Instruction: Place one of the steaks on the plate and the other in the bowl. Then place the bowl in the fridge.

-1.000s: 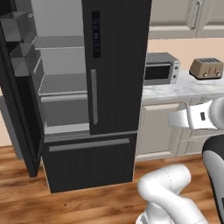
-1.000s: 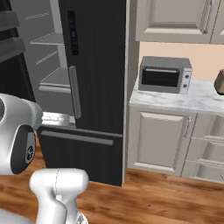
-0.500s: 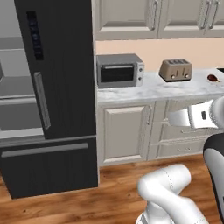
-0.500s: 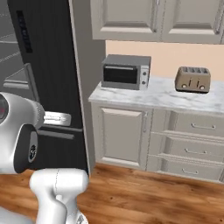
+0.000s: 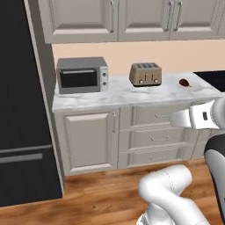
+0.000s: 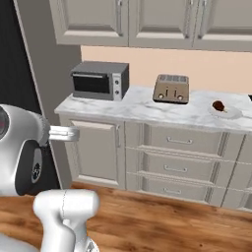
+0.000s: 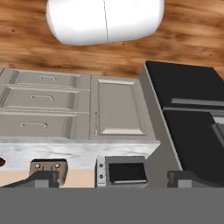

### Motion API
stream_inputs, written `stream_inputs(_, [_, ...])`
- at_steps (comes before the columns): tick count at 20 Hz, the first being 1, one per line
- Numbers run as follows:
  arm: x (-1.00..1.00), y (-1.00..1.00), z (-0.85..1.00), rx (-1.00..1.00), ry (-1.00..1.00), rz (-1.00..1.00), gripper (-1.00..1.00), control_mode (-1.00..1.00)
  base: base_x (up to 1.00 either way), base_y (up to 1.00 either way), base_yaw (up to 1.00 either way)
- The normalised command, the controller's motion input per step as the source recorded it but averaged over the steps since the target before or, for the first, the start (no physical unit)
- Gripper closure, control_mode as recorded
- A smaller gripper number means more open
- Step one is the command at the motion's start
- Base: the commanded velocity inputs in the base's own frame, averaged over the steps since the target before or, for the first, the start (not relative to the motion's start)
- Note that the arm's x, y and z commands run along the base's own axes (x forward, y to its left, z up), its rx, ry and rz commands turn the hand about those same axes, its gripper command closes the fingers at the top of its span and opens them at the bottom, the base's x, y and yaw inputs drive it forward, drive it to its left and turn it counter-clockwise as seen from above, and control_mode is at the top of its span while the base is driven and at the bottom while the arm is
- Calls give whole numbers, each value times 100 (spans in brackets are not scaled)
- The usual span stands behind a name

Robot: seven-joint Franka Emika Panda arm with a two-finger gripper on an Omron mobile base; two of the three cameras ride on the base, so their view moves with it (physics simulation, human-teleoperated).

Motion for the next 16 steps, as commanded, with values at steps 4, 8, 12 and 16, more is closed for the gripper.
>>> stream_inputs(4, [0, 0, 0, 0, 0, 0, -100, 100, 89, -100, 0])
stream_inputs(8, [0, 0, 0, 0, 0, 0, -100, 100, 100, -100, -3])
stream_inputs(12, [0, 0, 0, 0, 0, 0, -100, 100, 27, -100, -8])
stream_inputs(16, [0, 0, 0, 0, 0, 0, -100, 100, -1, -100, -24])
